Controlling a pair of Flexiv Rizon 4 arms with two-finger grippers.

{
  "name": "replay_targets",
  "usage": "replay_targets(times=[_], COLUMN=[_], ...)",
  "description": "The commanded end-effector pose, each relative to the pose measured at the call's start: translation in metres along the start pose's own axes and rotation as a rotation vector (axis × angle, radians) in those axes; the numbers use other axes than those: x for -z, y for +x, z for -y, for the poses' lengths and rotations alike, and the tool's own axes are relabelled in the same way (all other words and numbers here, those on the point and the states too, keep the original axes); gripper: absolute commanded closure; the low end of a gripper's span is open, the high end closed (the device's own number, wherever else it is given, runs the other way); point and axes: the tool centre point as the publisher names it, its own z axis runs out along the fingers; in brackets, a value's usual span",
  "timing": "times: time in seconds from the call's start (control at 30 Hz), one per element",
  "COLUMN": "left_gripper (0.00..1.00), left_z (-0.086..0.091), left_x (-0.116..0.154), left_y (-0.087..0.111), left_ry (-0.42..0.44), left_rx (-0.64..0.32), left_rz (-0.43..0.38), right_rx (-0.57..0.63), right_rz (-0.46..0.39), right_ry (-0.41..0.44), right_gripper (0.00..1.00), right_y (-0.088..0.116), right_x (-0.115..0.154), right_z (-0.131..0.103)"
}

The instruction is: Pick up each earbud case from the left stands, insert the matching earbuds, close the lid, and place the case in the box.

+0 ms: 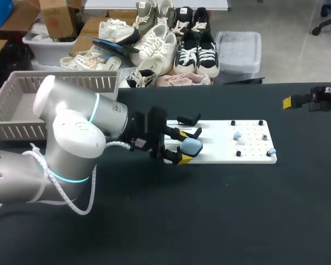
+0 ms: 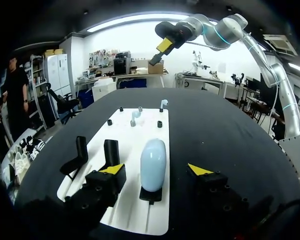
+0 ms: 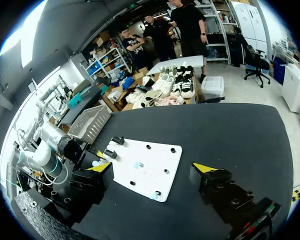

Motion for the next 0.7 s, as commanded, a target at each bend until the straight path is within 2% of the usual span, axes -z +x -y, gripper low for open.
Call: replay_targets(times=[0.03,0.2,0.37,0.7], left_gripper=[0.23,0.3,0.32,0.43], left_z=[-0.0011,-0.0021,-0.0026,-0.0044], left_x=[-0.0026,-0.0029,-0.0027,-0.0024], left_y=[0.0005,0.0005,0.0004,0.0012], left_ry=[-0.006,-0.006,-0.006,-0.006], left_rx=[0.002,0.005,0.007,0.011], left_rz=[0.004,0.007,0.008,0.011], right_rx=[0.0,0.0,0.0,0.0], right_rz=[-0.002,-0.002,-0.002,-0.002], right_ry=[-0.004,-0.004,-0.004,-0.004], right_gripper=[0.0,0.0,0.0,0.0], right_y=[-0.0006,-0.0006,-0.0006,-0.0006], right_x=[-0.0002,-0.0002,-0.0002,-0.0002], right_z=[0.0011,0.0011,0.0011,0.0011])
